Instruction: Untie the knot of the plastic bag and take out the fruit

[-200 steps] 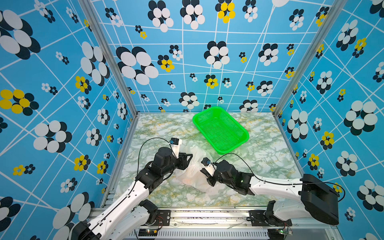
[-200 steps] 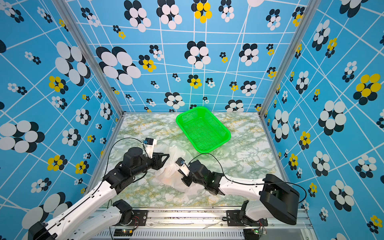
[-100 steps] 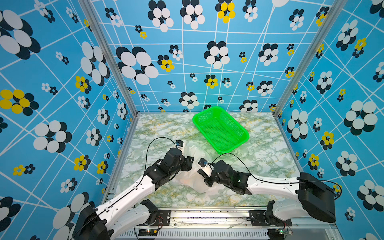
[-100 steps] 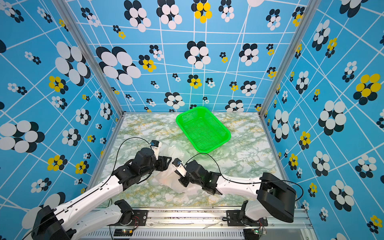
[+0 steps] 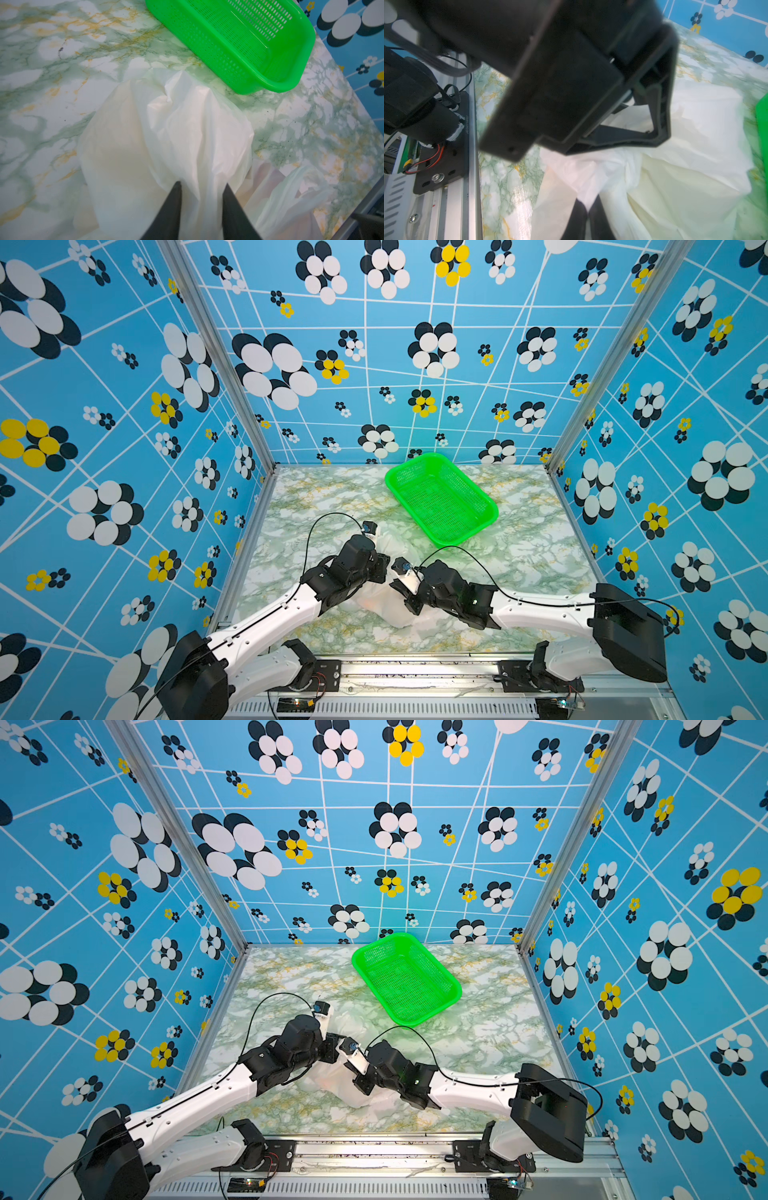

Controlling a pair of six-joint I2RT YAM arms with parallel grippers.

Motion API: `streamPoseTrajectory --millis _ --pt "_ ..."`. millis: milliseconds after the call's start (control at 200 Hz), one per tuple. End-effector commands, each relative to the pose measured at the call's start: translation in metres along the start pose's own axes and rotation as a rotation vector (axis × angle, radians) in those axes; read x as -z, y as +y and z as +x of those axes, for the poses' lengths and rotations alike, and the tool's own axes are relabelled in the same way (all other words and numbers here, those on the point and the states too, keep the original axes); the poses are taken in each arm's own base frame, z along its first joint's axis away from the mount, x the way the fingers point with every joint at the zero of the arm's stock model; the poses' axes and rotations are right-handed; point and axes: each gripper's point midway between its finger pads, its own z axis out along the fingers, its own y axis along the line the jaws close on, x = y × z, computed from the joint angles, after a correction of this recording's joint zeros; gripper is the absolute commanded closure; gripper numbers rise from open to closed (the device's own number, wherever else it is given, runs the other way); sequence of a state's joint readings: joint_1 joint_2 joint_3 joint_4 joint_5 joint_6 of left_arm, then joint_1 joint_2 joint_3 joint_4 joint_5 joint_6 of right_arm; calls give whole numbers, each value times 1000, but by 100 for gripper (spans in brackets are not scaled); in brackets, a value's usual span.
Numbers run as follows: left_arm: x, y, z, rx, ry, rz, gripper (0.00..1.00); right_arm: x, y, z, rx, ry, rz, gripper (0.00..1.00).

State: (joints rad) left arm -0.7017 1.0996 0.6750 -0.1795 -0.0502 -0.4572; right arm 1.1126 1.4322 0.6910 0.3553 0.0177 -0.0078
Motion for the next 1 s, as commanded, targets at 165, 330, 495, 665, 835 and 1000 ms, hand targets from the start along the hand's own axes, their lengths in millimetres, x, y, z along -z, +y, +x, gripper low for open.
streamPoseTrajectory --millis 165,330,495,665,835,1000 --pt "31 37 -70 0 -166 -122 100 -6 -4 -3 -5 -13 39 95" --pt "70 100 -91 140 -266 -214 100 -3 -23 1 -13 -37 149 98" --pt "106 145 -83 267 -349 -292 100 -2 -52 4 -24 -26 320 100" --pt "127 173 -64 391 -432 -345 100 8 -90 7 -98 -35 502 100" --pt "127 186 -44 461 -454 -349 100 17 -108 17 -176 -63 541 100" --pt "127 188 -40 502 -477 -330 100 32 -122 29 -256 -119 573 97"
